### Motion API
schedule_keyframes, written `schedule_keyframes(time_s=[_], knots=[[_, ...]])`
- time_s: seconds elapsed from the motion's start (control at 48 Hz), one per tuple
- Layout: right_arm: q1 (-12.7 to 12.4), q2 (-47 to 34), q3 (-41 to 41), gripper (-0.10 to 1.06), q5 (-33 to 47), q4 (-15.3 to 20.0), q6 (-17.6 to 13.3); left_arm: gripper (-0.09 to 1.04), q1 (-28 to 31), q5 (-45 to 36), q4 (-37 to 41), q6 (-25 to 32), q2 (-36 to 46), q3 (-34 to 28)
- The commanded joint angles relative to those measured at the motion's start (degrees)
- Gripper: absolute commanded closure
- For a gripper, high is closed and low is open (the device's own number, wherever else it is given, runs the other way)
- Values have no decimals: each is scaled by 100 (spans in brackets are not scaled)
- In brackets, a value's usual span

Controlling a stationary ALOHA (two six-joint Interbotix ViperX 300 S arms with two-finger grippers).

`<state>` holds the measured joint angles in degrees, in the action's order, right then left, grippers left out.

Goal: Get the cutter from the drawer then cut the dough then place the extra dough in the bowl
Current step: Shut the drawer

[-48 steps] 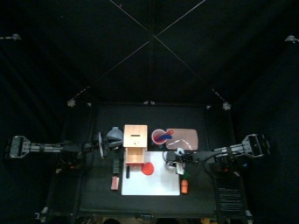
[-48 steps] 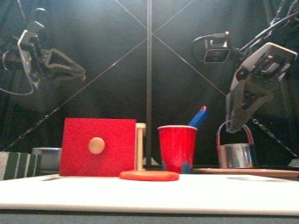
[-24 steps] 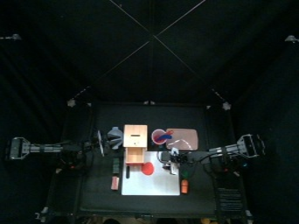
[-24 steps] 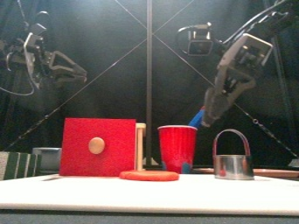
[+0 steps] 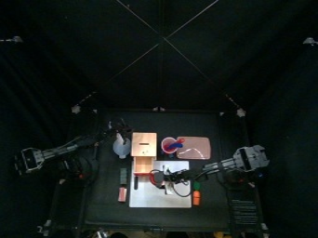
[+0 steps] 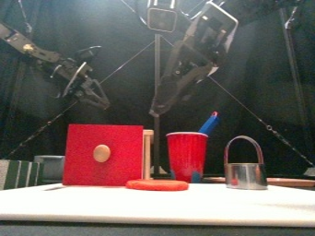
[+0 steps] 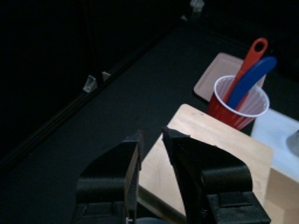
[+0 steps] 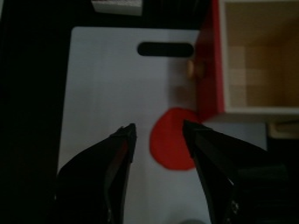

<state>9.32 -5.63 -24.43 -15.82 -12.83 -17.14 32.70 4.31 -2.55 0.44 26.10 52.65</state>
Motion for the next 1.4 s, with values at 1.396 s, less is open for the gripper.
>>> schedule_keyframes(time_s=[1.396], knots=[[-703,-1854,2329,63,-853,-1116,-18,30,360,-2654,-861,3472,-3287,-2830]])
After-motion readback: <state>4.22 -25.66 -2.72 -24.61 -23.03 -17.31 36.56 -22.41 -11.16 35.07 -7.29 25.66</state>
